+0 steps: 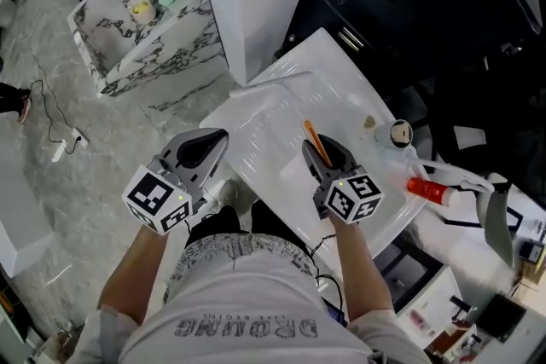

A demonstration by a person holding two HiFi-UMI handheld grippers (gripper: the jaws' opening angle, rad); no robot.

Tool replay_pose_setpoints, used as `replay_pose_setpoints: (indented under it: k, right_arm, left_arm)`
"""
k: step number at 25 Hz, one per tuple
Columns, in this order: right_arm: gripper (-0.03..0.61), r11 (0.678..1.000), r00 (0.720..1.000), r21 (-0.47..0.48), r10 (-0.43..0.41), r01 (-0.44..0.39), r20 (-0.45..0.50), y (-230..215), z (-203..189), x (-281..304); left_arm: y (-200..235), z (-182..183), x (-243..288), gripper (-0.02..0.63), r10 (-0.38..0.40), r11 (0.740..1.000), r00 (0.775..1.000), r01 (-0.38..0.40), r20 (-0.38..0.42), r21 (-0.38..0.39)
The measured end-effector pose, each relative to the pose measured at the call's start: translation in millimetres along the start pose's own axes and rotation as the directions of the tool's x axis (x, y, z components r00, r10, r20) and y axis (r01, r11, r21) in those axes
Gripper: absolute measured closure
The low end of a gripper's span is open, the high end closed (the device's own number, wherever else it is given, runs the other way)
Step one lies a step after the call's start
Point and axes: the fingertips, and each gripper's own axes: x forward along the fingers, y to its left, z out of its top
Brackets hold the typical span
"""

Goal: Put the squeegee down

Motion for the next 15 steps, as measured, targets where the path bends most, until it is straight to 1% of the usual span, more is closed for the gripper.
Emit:
replay_pose_setpoints:
  k: [9, 15]
  right_arm:
    - [0.437, 0.996, 0.999, -0.085, -0.012, 0.009, -0.037, -12, -10, 29]
    - [0.437, 0.997, 0.999, -0.076, -0.026, 0.023, -0.039, -20, -15, 46]
  left_arm:
    - [-2, -17, 0, 0.584, 0.047, 0.999, 0.998, -0.047, -0.041, 0.01]
    - [-4, -26, -1, 0.584, 0.064, 0.998, 0.997, -0.063, -0.048, 0.01]
